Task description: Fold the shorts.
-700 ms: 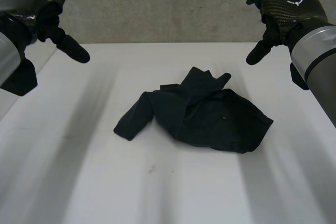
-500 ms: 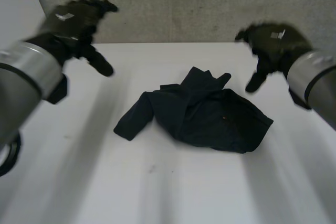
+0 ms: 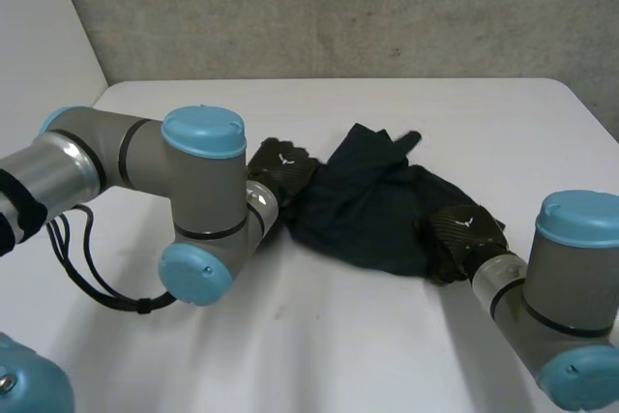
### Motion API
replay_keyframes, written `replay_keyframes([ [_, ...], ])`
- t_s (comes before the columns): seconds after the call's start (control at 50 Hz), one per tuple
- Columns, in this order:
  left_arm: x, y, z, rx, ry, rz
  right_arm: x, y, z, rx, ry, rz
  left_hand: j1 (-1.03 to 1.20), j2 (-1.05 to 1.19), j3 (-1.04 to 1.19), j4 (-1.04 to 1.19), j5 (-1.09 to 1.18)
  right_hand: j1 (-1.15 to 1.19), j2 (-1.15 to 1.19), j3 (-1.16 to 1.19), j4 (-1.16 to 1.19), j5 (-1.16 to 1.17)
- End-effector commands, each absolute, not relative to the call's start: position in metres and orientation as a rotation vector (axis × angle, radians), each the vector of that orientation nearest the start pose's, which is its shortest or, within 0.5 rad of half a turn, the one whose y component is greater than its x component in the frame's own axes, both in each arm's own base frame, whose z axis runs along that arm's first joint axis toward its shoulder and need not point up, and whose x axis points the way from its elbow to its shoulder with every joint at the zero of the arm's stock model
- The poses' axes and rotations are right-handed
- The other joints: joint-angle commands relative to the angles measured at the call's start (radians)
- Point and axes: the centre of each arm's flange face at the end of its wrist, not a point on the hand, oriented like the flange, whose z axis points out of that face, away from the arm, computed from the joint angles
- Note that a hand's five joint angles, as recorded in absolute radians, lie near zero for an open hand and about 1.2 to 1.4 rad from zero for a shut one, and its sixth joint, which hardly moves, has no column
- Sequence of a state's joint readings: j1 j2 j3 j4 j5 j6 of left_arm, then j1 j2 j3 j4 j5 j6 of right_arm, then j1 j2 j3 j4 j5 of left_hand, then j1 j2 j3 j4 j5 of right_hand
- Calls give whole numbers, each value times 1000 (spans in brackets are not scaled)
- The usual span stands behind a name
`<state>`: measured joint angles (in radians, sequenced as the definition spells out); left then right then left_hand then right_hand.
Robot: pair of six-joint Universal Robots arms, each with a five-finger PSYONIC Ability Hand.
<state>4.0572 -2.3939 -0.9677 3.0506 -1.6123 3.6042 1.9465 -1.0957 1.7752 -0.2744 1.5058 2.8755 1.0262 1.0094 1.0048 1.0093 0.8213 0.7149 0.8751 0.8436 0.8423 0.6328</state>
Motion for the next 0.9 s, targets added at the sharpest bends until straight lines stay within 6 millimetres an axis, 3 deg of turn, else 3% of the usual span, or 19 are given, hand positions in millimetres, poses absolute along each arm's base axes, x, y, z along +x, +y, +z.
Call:
replay_keyframes([
  [0.02,-346,-274,181,1116,2234,-1798,251,-268,133,-916,2385,-1690,370,387,391,387,400,681,521,553,554,589],
  [0.16,-305,-232,206,1085,2251,-1726,260,-257,169,-958,2223,-1770,370,387,391,387,400,681,521,553,554,589],
  [0.22,-287,-208,210,1096,2263,-1703,266,-248,171,-1008,2169,-1730,370,387,391,387,400,681,521,553,554,589],
  [0.38,-255,-156,194,1194,2362,-1596,283,-186,171,-1396,2011,-1357,359,376,380,376,389,681,521,553,554,589],
  [0.42,-247,-146,189,1211,2391,-1559,280,-169,171,-1535,1991,-1221,78,95,100,95,109,681,521,553,554,589],
  [0.46,-244,-143,187,1218,2395,-1541,275,-165,173,-1603,1995,-1166,-379,-362,-357,-362,-348,681,521,553,554,589],
  [0.48,-241,-143,189,1203,2386,-1538,274,-162,176,-1645,1983,-1128,-788,-771,-767,-771,-758,459,298,330,331,366],
  [0.5,-240,-144,191,1191,2382,-1551,274,-161,178,-1649,1980,-1122,-852,-835,-830,-835,-821,163,3,34,35,70],
  [0.56,-240,-153,211,1132,2340,-1666,277,-172,187,-1591,1981,-1215,-851,-834,-829,-834,-821,-540,-701,-669,-668,-633],
  [0.66,-247,-167,245,1052,2259,-1860,271,-197,225,-1309,1984,-1456,-845,-828,-824,-828,-815,-540,-701,-669,-668,-633],
  [0.74,-265,-178,266,1034,2175,-2036,257,-223,236,-1028,2046,-1517,-842,-825,-821,-825,-812,-540,-701,-669,-668,-633],
  [0.82,-296,-193,260,1091,2134,-2116,249,-235,242,-858,2079,-1534,-824,-808,-803,-807,-794,-540,-701,-669,-668,-633],
  [0.9,-336,-202,242,1197,2136,-2125,242,-247,234,-770,2175,-1568,-824,-808,-803,-807,-794,-540,-701,-669,-668,-633],
])
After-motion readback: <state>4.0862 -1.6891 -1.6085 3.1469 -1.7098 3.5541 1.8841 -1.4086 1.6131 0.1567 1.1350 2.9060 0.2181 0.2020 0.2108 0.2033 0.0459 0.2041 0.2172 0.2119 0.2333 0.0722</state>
